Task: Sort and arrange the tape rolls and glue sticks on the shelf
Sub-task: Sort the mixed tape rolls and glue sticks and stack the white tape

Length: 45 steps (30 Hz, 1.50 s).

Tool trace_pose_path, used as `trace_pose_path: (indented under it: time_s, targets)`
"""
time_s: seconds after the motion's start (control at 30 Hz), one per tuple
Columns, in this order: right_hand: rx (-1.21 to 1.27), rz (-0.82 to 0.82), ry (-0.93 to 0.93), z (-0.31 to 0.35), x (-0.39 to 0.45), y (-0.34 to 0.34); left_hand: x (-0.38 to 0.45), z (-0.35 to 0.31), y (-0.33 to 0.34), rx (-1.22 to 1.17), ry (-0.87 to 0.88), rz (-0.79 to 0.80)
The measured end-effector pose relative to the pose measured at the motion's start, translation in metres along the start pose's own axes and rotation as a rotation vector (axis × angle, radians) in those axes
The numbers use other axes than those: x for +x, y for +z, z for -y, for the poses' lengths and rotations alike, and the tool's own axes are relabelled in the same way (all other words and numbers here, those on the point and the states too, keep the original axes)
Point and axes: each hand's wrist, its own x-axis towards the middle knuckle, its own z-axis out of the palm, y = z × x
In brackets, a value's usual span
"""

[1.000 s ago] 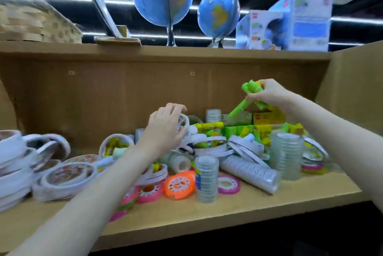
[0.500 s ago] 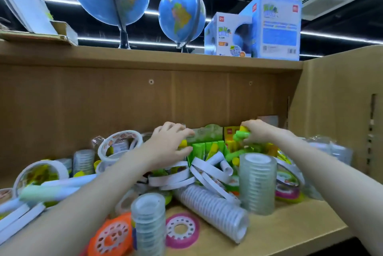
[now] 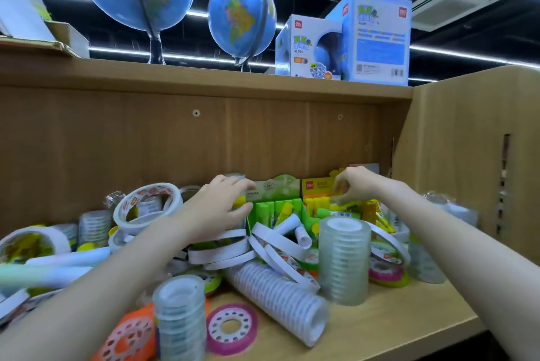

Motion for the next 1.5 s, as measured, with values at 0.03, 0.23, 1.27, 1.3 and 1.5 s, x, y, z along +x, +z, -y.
trace_pose_path:
  time_s: [0.03, 0.23, 1.27, 1.3, 1.5]
  targets:
    - [-0.007, 0.014, 0.000, 0.001, -0.003, -0.001, -0.002, 0.002, -0.002, -0.010, -0.007, -0.023]
    - [0.264, -0.154, -0.100, 0.032, -0.031, -0.024, -0.029, 0.009, -0.022, -0.138, -0.051, -0.152]
    - [0.636, -0.249, -0.240, 0.153, -0.080, -0.006, -0.070, 0.012, -0.019, 0.051, 0.033, 0.126]
    - [0.644, -0.292, -0.245, 0.152, -0.081, -0.007, -0.071, 0.014, -0.021, 0.026, 0.025, 0.123]
    - [0.781, -0.381, -0.282, 0.131, -0.079, -0.031, -0.074, 0.011, -0.037, -0.151, -0.051, 0.167]
